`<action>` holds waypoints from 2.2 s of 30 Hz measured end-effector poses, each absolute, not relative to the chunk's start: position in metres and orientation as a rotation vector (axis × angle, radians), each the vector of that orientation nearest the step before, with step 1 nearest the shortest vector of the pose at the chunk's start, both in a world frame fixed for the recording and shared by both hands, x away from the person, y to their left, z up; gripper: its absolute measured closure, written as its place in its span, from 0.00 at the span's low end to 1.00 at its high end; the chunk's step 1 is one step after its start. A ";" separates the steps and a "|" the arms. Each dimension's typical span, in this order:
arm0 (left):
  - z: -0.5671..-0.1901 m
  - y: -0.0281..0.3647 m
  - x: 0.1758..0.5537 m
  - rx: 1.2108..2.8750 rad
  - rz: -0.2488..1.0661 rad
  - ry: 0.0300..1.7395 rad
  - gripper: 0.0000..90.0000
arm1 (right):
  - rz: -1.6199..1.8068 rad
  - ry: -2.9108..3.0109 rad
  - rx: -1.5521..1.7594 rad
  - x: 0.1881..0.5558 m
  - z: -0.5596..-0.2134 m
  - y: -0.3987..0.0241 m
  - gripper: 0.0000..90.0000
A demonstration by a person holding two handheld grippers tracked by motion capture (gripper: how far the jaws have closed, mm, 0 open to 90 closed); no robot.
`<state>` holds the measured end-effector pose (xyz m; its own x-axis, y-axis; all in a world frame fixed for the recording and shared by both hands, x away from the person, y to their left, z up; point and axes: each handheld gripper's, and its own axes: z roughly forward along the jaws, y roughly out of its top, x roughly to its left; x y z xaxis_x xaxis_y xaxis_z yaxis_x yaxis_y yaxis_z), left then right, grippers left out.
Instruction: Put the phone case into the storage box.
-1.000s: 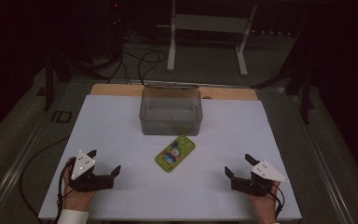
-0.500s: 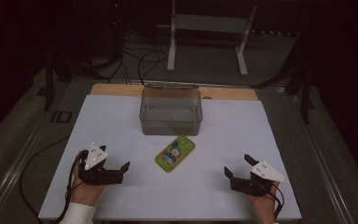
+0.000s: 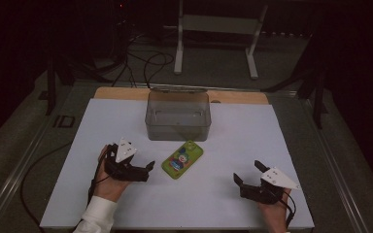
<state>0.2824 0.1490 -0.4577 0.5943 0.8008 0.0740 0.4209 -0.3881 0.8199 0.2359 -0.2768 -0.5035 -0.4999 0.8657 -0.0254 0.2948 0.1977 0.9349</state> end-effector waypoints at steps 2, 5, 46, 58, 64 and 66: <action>-0.458 0.142 0.287 2.038 0.597 0.964 0.00 | 1.300 1.904 1.076 0.236 -0.503 -0.277 0.10; -0.458 0.135 0.291 2.041 0.589 0.962 0.00 | 1.300 1.905 1.077 0.236 -0.503 -0.277 0.10; -0.497 0.036 0.347 2.312 0.333 0.923 0.09 | 1.298 1.894 1.090 0.238 -0.503 -0.282 0.10; -0.514 0.030 0.355 2.390 0.259 0.970 0.15 | 1.296 1.893 1.091 0.238 -0.503 -0.283 0.10; -0.517 0.030 0.355 2.420 0.235 0.981 0.15 | 1.295 1.894 1.089 0.238 -0.503 -0.283 0.10; -0.517 0.032 0.356 2.424 0.218 0.983 0.16 | 1.295 1.894 1.087 0.238 -0.503 -0.283 0.10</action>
<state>0.3563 0.0316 -0.5173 0.7247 0.6878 -0.0417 0.6057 -0.6071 0.5143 0.2382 -0.2828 -0.5027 -0.4897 0.8716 -0.0246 0.2937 0.1914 0.9366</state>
